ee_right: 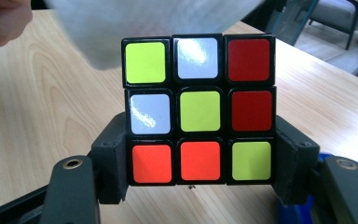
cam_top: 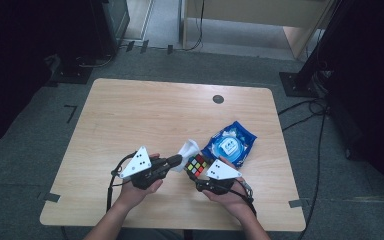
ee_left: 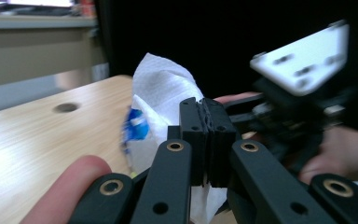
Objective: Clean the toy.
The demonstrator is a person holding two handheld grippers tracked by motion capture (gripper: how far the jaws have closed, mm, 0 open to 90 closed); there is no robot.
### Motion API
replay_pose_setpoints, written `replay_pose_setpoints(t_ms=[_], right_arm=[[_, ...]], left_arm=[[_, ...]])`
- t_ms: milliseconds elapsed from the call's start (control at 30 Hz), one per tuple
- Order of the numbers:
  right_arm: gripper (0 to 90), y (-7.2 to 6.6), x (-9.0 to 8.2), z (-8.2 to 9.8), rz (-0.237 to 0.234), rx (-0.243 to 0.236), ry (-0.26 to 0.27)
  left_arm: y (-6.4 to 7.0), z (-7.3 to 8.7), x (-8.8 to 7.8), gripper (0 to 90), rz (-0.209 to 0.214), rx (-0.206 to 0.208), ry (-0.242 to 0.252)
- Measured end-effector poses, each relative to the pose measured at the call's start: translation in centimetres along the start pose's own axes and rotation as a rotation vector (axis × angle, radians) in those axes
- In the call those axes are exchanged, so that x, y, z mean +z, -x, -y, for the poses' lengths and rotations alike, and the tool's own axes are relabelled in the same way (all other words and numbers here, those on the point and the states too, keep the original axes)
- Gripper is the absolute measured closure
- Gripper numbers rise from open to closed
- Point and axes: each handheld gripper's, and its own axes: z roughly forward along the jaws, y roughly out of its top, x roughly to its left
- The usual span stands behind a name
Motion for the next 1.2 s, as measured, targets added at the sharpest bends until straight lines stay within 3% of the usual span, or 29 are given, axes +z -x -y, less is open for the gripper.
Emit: replay_pose_setpoints(t_ms=[100, 200, 333, 400, 533, 633, 700, 800, 900, 1000, 1067, 1200], right_arm=[[34.7, -0.6, 0.4, -0.3, -0.017, -0.015, 0.01], [34.7, -1.0, 0.6, -0.7, -0.029, -0.032, 0.02], [34.8, -1.3, 0.9, -0.9, -0.021, -0.053, 0.021], [34.9, -1.3, 0.9, -0.9, -0.024, -0.058, 0.032], [35.0, -1.3, 0.9, -1.5, -0.051, -0.056, 0.074], [35.0, -1.7, 1.1, -1.9, -0.058, -0.081, 0.076], [35.0, -2.0, 1.4, -1.9, -0.058, -0.091, 0.073], [35.1, -2.2, 1.4, -2.1, -0.063, -0.094, 0.086], [35.0, -2.2, 1.3, -2.4, -0.067, -0.087, 0.11], [35.0, -2.1, 1.2, -2.6, -0.075, -0.09, 0.12], [35.0, -2.3, 1.3, -2.5, -0.079, -0.09, 0.111], [35.0, -2.6, 1.8, -2.1, -0.093, -0.095, 0.089]], left_arm=[[0.0, 0.7, 0.4, 88.7, -0.073, 0.001, -0.063], [-0.2, 1.2, 0.3, 88.6, -0.07, -0.031, -0.055], [-0.1, 1.6, 0.3, 88.2, -0.133, 0.005, -0.082], [-0.6, 1.8, 0.1, 88.1, -0.161, -0.015, -0.099], [-1.9, 3.0, -0.1, 88.3, -0.248, -0.047, -0.18], [-2.8, 3.6, -0.5, 88.3, -0.242, -0.12, -0.181], [-3.0, 3.7, -0.6, 88.3, -0.264, -0.12, -0.206], [-3.4, 4.2, -0.3, 88.2, -0.265, -0.129, -0.294], [-3.6, 4.8, -0.2, 88.0, -0.3, -0.122, -0.35], [-3.9, 4.3, -0.8, 88.2, -0.315, -0.17, -0.293], [-3.8, 3.4, -1.6, 88.3, -0.302, -0.199, -0.208], [-2.8, 1.3, -2.8, 88.5, -0.2, -0.216, -0.04]])
